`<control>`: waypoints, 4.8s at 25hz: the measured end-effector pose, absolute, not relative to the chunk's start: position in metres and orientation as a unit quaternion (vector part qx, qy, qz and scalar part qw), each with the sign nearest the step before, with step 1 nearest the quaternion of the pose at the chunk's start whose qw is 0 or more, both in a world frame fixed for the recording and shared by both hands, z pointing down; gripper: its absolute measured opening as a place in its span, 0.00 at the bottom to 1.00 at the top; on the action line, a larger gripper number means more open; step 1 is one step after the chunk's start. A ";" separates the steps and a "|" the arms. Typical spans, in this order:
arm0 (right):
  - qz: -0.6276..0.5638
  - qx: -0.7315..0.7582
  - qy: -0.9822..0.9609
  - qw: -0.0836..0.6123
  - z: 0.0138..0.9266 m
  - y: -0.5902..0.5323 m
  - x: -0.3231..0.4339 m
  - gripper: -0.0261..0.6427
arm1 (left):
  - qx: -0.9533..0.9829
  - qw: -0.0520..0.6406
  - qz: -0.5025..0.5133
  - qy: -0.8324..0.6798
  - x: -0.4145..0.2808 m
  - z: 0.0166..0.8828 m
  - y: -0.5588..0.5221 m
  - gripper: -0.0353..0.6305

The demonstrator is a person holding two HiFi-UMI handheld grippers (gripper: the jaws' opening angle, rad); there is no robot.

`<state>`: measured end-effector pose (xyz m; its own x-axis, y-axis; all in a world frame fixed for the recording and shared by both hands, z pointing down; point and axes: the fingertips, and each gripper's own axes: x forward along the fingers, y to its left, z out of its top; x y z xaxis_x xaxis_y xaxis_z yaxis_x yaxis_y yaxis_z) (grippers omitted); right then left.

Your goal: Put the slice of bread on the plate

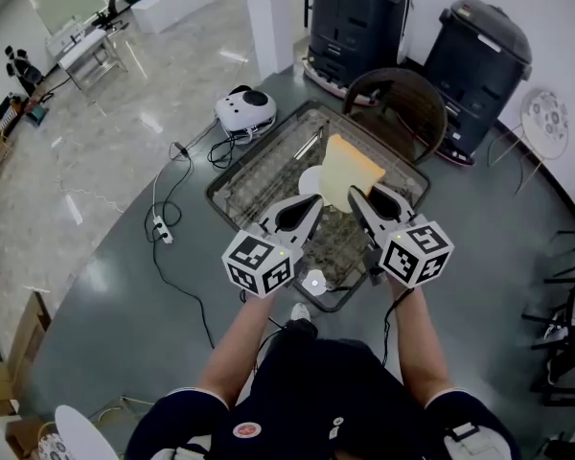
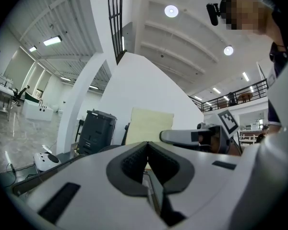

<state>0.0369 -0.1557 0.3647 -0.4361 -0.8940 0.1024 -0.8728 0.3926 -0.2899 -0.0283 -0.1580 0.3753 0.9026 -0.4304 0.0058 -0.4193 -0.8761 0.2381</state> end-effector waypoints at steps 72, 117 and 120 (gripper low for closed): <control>-0.438 -0.417 0.787 -0.120 0.671 -0.340 0.054 0.18 | 0.895 0.236 0.125 -0.356 -0.013 0.552 -0.241 0.06; -0.399 -0.508 0.736 -0.202 0.725 -0.355 0.103 0.30 | 0.898 0.251 0.145 -0.332 -0.004 0.567 -0.249 0.06; -0.391 -0.510 0.742 -0.188 0.710 -0.353 0.106 0.30 | 0.900 0.247 0.143 -0.328 -0.004 0.567 -0.250 0.06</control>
<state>0.1056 -0.3526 0.7098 -0.4083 -0.6111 0.6781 -0.9048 0.1727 -0.3892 -0.0037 -0.2501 0.5668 0.7437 -0.5200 0.4201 -0.6616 -0.6626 0.3511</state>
